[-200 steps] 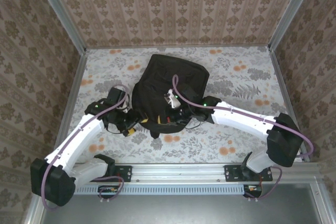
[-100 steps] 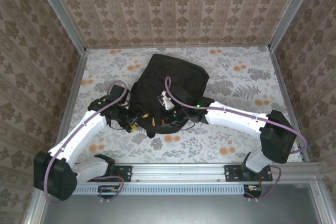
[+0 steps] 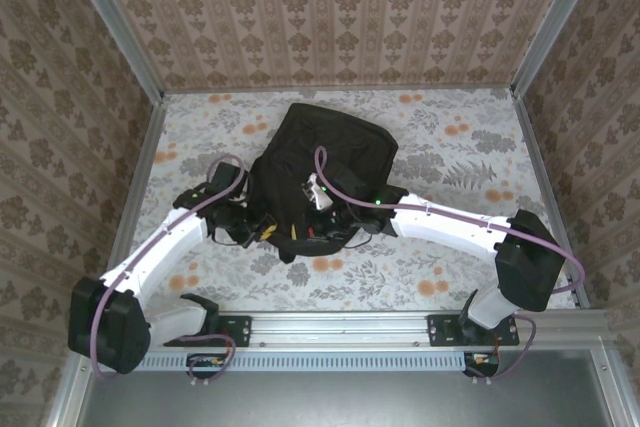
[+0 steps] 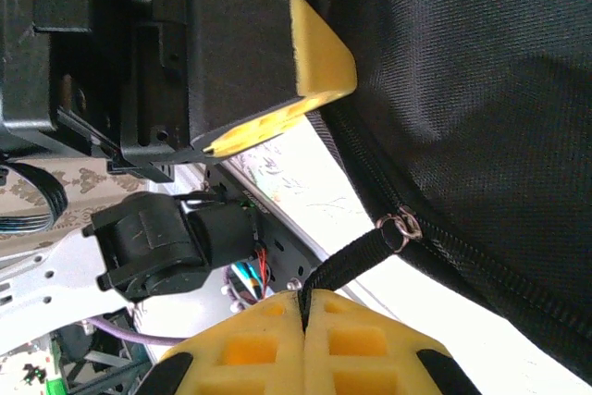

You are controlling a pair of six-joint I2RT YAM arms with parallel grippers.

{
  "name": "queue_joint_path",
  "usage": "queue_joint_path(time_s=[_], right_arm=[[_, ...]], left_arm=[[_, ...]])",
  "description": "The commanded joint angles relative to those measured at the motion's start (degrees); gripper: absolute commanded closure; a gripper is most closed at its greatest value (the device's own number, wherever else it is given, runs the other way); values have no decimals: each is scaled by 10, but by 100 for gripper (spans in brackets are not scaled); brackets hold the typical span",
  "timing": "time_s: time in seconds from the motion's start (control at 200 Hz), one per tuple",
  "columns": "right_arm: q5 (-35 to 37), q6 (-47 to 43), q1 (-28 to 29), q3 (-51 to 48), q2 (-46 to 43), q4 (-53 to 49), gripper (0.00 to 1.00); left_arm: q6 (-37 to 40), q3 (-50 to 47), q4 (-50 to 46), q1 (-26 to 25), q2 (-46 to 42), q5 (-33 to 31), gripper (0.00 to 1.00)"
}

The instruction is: Pack books, pencil case, and school supplies into a backpack

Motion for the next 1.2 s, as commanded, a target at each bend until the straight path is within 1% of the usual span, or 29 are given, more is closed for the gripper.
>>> queue_joint_path(time_s=[0.0, 0.135, 0.245, 0.28, 0.55, 0.97, 1.195], right_arm=[[5, -19, 1, -14, -39, -7, 100], [22, -31, 1, -39, -72, -30, 100], [34, -37, -1, -64, -91, -43, 100], [38, -38, -3, -71, -111, -47, 100], [50, -45, -32, -109, -161, -64, 100], [52, -75, -65, -111, -178, -93, 100], [28, -99, -96, -97, -173, -113, 100]], left_arm=[[10, -17, 32, 16, -9, -3, 100], [25, -24, 31, 44, -9, 3, 100], [38, -19, 13, 58, -16, -8, 100], [42, -17, 9, 60, -18, -11, 100], [57, 3, -18, 68, -26, -33, 100], [73, 9, -34, 71, -43, -52, 100], [91, 25, -53, 72, -49, -70, 100]])
